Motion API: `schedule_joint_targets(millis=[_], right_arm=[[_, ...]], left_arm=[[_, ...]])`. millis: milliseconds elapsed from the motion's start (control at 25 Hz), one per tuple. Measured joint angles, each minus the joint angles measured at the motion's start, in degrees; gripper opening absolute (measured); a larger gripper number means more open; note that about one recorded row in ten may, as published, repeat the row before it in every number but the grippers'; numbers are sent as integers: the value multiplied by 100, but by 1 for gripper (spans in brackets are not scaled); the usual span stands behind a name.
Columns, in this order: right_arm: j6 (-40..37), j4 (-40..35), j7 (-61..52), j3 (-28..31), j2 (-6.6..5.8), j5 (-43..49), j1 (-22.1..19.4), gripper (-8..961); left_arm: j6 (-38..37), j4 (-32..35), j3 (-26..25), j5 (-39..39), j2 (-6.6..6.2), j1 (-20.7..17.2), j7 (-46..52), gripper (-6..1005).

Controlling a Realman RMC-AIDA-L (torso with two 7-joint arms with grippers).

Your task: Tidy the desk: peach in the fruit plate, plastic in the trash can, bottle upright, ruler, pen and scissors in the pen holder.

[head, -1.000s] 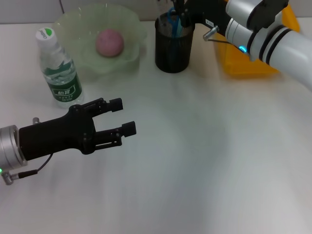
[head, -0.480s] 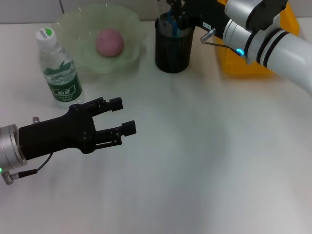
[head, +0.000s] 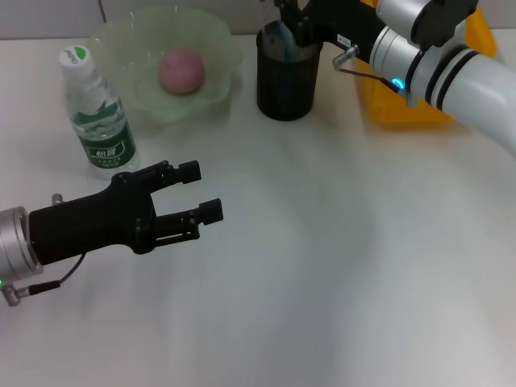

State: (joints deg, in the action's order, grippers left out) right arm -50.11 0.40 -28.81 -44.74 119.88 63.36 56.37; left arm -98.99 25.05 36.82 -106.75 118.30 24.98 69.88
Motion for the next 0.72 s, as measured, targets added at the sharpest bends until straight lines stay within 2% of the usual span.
schedule_joint_targets(millis=[200, 400, 520, 720], right_arm=[[4, -4, -61, 20, 0, 1, -5, 365], [-29, -57, -177, 154, 0, 1, -60, 595], [-236, -156, -395, 322, 0, 2, -196, 626], [-1167, -691, -1526, 352, -30, 61, -779, 679]], left_arm=[[-9, 0, 0, 0, 0, -2, 0, 829], [-31, -4, 8, 0, 0, 7, -24, 829], [-57, -16, 35, -1, 5, 13, -98, 829], [-130, -47, 62, -39, 11, 34, -315, 829]])
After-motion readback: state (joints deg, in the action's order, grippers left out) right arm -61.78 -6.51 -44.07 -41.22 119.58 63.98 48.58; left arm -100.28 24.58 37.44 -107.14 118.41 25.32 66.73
